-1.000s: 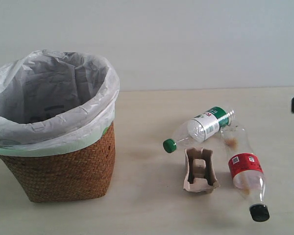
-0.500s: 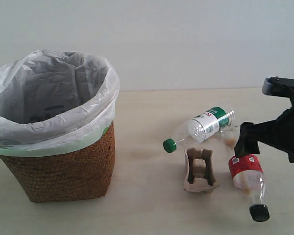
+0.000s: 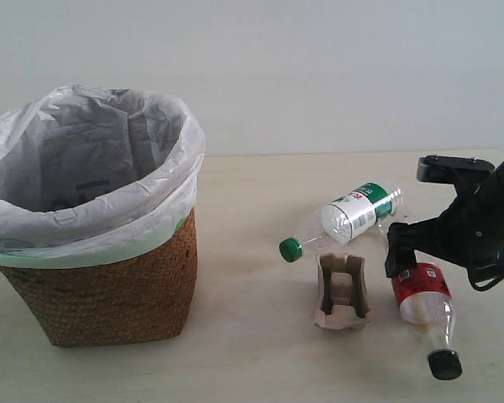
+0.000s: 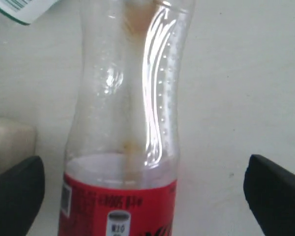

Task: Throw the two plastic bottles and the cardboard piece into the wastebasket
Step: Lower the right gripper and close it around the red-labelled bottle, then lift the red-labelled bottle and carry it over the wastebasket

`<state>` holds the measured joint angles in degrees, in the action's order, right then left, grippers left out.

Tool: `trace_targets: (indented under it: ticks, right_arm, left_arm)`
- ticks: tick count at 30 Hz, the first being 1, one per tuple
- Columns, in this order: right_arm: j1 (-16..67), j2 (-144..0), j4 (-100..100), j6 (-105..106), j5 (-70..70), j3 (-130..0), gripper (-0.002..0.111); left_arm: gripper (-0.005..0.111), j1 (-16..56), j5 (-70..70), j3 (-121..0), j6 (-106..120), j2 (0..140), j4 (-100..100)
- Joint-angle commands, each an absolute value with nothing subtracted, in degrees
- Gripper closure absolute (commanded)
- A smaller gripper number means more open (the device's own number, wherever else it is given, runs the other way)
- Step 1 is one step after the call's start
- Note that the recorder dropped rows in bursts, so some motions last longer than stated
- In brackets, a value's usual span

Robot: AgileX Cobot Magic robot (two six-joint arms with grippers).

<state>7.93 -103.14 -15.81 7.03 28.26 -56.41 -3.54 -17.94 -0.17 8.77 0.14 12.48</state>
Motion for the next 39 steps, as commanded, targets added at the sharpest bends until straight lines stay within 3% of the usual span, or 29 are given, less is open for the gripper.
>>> trace_targets:
  ticks: [1, 10, 12, 13, 16, 21, 39]
  right_arm:
    - [8.04, -105.54, -15.42, 8.73, 25.05, -56.82, 0.004]
    - [8.04, -108.11, -15.42, 9.78, 22.84, -56.82, 0.005]
    - [8.04, -108.11, -15.42, 9.78, 22.84, -56.82, 0.009]
    - [8.04, -108.11, -15.42, 9.78, 22.84, -56.82, 0.015]
    - [8.04, -108.11, -15.42, 9.78, 22.24, -56.82, 0.044]
    - [8.04, -108.0, -15.65, 10.09, 22.79, -56.82, 0.108]
    - [7.93, -92.55, -12.64, 5.11, 27.82, -60.72, 0.108]
  left_arm:
    - [0.101, -3.73, -17.79, 0.0, 8.27, 0.0, 12.37]
    - [0.101, -3.73, -17.79, 0.0, 8.27, 0.0, 12.37]
    - [0.101, -3.73, -17.79, 0.0, 8.27, 0.0, 12.37]
    - [0.101, -3.73, -17.79, 0.0, 8.27, 0.0, 12.37]
    - [0.101, -3.73, -17.79, 0.0, 8.27, 0.0, 12.37]
    - [0.101, -3.73, -17.79, 0.0, 8.27, 0.0, 12.37]
    - [0.101, -3.73, -17.79, 0.0, 8.27, 0.0, 12.37]
